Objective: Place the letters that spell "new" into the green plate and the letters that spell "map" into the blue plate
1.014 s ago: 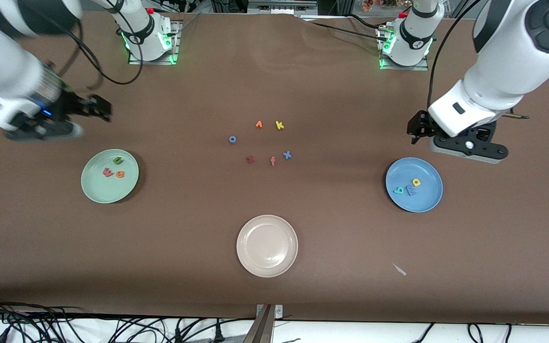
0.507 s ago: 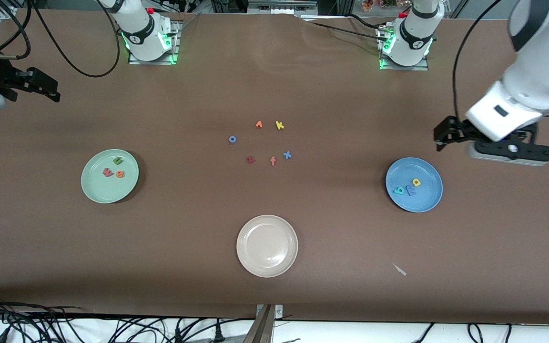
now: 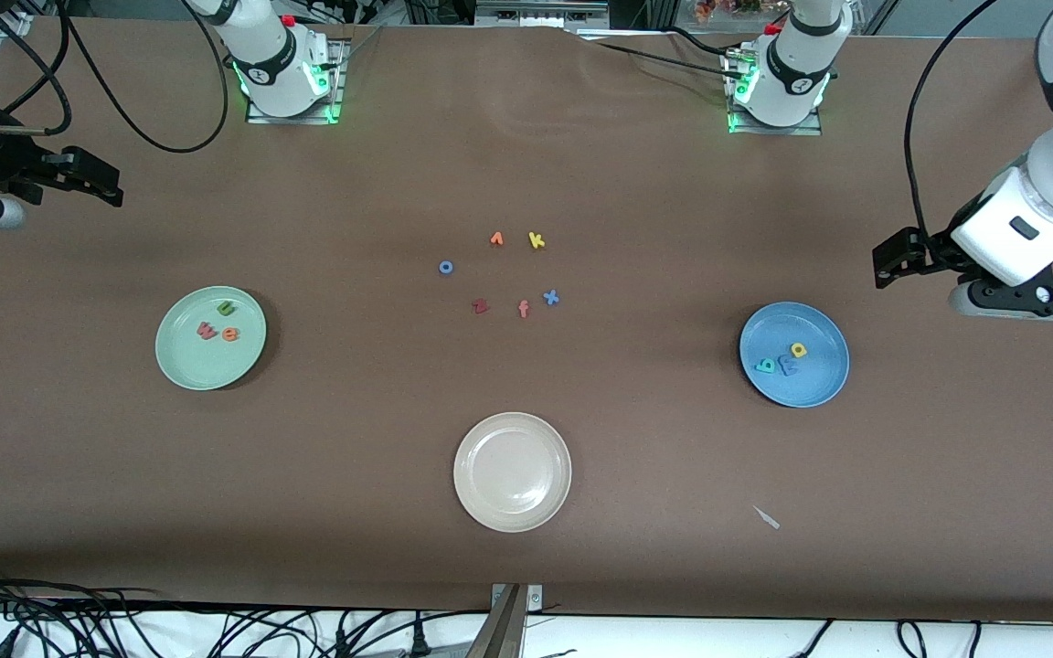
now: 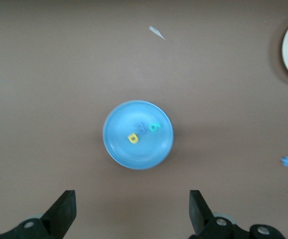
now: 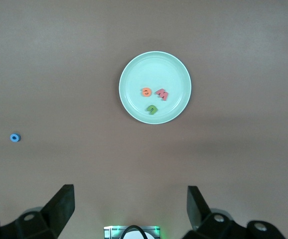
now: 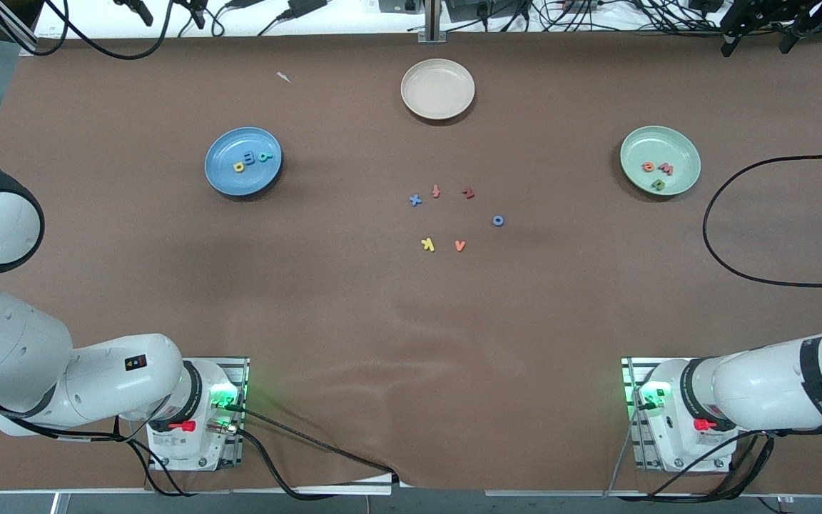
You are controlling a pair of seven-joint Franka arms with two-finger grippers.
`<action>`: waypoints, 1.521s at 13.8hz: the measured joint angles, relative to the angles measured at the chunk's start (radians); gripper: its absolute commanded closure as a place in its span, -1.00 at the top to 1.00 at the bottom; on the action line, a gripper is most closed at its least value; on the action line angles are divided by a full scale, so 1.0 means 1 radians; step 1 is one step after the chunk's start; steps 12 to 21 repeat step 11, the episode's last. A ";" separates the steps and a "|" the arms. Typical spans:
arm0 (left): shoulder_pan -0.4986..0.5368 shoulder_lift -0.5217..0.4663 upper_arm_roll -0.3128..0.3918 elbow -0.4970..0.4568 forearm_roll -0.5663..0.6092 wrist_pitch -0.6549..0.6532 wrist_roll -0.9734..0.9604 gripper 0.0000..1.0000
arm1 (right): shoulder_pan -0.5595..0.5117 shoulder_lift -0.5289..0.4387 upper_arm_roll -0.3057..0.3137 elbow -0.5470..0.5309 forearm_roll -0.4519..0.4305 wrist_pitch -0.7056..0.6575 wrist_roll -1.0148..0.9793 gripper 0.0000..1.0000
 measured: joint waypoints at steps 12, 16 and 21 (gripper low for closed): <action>-0.250 -0.204 0.309 -0.189 -0.057 0.025 0.003 1.00 | -0.001 0.001 -0.004 0.003 0.000 0.001 0.001 1.00; -0.250 -0.204 0.309 -0.189 -0.057 0.025 0.003 1.00 | -0.001 0.001 -0.004 0.003 0.000 0.001 0.001 1.00; -0.250 -0.204 0.309 -0.189 -0.057 0.025 0.003 1.00 | -0.001 0.001 -0.004 0.003 0.000 0.001 0.001 1.00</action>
